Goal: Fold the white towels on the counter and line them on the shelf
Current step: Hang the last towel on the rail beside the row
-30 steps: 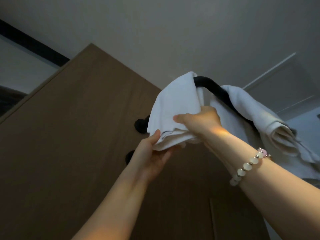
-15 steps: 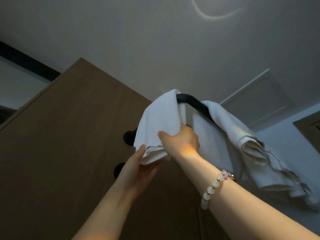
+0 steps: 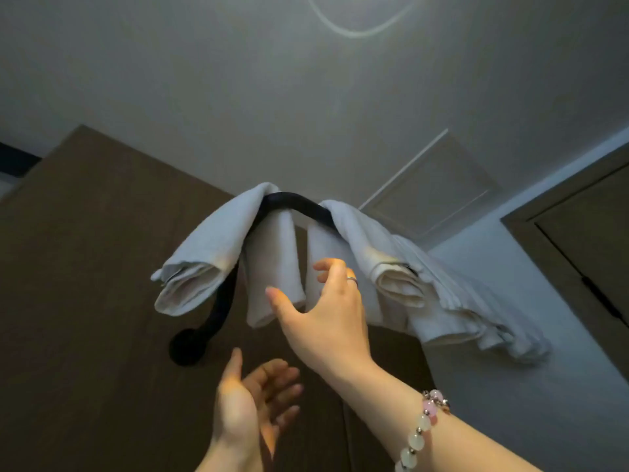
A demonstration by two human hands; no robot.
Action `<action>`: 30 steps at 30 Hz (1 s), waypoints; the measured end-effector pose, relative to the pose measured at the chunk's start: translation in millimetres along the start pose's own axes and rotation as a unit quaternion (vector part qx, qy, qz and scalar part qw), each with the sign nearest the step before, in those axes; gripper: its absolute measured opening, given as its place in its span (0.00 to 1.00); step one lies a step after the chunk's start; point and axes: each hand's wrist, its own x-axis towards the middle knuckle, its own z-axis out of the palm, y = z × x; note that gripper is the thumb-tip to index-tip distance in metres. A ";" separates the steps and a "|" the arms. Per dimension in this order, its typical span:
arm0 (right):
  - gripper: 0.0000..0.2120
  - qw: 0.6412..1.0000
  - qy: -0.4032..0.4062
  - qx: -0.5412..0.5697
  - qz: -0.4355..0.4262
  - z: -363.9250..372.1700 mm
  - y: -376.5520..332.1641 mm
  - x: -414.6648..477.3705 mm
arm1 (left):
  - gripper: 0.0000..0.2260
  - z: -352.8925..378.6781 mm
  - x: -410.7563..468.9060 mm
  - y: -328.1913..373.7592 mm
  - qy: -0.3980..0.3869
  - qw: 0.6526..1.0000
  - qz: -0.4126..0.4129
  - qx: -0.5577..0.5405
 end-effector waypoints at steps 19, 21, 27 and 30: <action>0.16 0.969 -0.157 -0.182 -0.055 -144.4 176.5 -37.4 | 0.08 103.3 -69.0 -56.0 0.193 0.534 0.282 0.773; 0.16 0.962 -0.185 -0.193 -0.052 -153.7 183.7 -54.5 | 0.10 115.0 -81.3 -66.4 0.202 0.481 0.283 0.805; 0.19 0.959 -0.185 -0.188 -0.108 -186.2 197.4 -73.1 | 0.12 155.1 -107.0 -74.7 0.199 0.399 0.262 0.856; 0.18 0.963 -0.158 -0.187 -0.113 -206.8 195.8 -62.5 | 0.11 173.4 -109.6 -67.9 0.200 0.393 0.274 0.855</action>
